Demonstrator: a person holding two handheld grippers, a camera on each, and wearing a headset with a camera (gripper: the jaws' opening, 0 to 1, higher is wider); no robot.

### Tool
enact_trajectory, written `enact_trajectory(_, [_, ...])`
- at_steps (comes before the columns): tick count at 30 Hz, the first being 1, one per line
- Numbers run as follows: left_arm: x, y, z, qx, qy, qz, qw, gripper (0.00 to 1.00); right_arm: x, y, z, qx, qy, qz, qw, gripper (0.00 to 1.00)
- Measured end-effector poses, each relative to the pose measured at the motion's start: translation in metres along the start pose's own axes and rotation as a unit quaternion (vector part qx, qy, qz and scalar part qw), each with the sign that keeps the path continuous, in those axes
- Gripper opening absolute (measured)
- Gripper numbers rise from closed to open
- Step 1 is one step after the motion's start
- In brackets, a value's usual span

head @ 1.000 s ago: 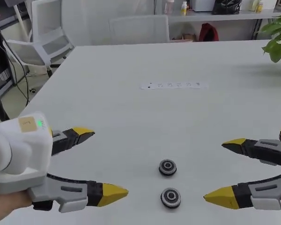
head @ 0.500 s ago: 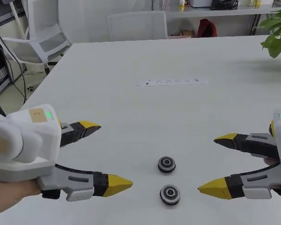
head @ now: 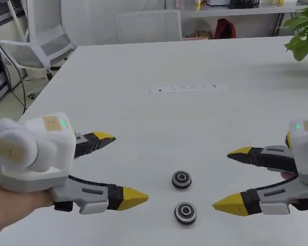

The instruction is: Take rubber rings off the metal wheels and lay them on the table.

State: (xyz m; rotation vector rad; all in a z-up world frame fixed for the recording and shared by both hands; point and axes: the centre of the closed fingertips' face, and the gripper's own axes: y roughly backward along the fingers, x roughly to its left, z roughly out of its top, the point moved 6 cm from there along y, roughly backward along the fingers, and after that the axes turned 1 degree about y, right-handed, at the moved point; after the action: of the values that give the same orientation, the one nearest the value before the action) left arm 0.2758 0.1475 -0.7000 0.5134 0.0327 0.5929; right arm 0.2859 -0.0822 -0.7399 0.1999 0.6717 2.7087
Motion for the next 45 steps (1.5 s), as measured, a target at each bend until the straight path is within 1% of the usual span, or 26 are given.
enact_trajectory(9, [-0.001, -0.011, -0.006, 0.012, -0.002, -0.017, 0.9998, 0.82, -0.003, -0.007, -0.005, 0.007, -0.001, 0.011, 0.9999, 0.75])
enact_trajectory(12, [0.0, -0.014, -0.008, 0.017, -0.003, -0.015, 0.9997, 0.82, -0.003, -0.009, -0.006, 0.009, 0.0, 0.014, 0.9999, 0.75])
enact_trajectory(15, [-0.001, -0.016, -0.009, 0.021, -0.005, -0.02, 0.9996, 0.82, -0.002, -0.012, -0.008, 0.013, 0.0, 0.017, 0.9998, 0.75])
enact_trajectory(22, [-0.002, -0.022, -0.01, 0.022, 0.0, -0.028, 0.9994, 0.81, -0.002, -0.016, -0.01, 0.016, 0.004, 0.024, 0.9996, 0.74])
enact_trajectory(28, [-0.002, -0.028, -0.012, 0.03, -0.008, -0.037, 0.9989, 0.8, -0.003, -0.02, -0.019, 0.026, 0.005, 0.031, 0.9992, 0.71])
enact_trajectory(31, [-0.004, -0.031, -0.015, 0.036, -0.011, -0.042, 0.9984, 0.8, -0.004, -0.021, -0.022, 0.029, 0.004, 0.033, 0.999, 0.71])
enact_trajectory(34, [-0.004, -0.033, -0.016, 0.037, -0.011, -0.044, 0.9983, 0.79, -0.005, -0.022, -0.022, 0.031, 0.002, 0.034, 0.9989, 0.71])
enact_trajectory(36, [-0.004, -0.034, -0.017, 0.035, -0.008, -0.048, 0.9982, 0.79, -0.004, -0.023, -0.023, 0.032, 0.004, 0.036, 0.9988, 0.7])
enact_trajectory(39, [-0.004, -0.036, -0.019, 0.039, -0.008, -0.052, 0.9978, 0.78, -0.004, -0.026, -0.024, 0.036, 0.01, 0.042, 0.9984, 0.7])
enact_trajectory(45, [-0.005, -0.04, -0.022, 0.046, -0.014, -0.061, 0.997, 0.76, -0.002, -0.031, -0.026, 0.043, 0.017, 0.051, 0.9976, 0.7])
